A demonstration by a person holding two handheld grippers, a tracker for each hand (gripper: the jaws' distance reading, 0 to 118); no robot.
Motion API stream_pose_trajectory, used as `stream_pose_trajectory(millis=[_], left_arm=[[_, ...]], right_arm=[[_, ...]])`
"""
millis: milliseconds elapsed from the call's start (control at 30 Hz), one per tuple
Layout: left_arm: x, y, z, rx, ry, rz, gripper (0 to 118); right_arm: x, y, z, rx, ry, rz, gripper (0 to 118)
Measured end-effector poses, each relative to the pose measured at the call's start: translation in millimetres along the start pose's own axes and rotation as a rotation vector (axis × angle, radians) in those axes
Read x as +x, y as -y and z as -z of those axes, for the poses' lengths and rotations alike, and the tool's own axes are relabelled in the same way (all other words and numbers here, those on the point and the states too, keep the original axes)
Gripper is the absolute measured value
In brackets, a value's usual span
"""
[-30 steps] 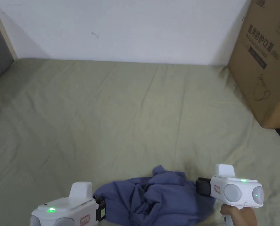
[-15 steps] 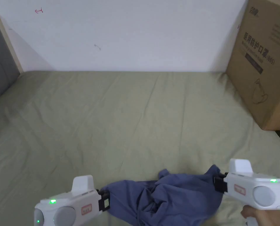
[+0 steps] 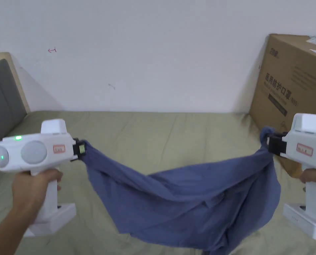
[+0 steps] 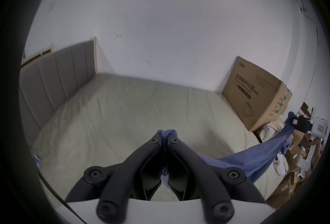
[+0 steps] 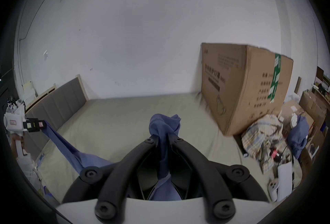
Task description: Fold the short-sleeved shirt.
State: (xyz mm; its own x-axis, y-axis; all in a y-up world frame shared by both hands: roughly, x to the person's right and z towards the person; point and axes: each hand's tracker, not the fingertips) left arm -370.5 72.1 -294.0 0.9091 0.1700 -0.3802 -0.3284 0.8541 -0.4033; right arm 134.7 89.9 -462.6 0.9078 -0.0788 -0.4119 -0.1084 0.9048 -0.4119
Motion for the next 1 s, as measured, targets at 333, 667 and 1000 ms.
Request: stream_pose_trajectory(millis=[333, 667, 1000], left_arm=[[3, -153, 21, 0.154, -0.08, 0.021, 2], [-11, -204, 81, 0.216, -0.15, 0.022, 2], [-37, -120, 143, 0.07, -0.171, 0.006, 2]], right_arm=[[-11, -125, 43, 0.18, 0.035, 0.028, 7], [-20, -150, 107, 0.232, 0.085, -0.003, 7], [-25, -54, 175, 0.083, 0.074, 0.017, 7]])
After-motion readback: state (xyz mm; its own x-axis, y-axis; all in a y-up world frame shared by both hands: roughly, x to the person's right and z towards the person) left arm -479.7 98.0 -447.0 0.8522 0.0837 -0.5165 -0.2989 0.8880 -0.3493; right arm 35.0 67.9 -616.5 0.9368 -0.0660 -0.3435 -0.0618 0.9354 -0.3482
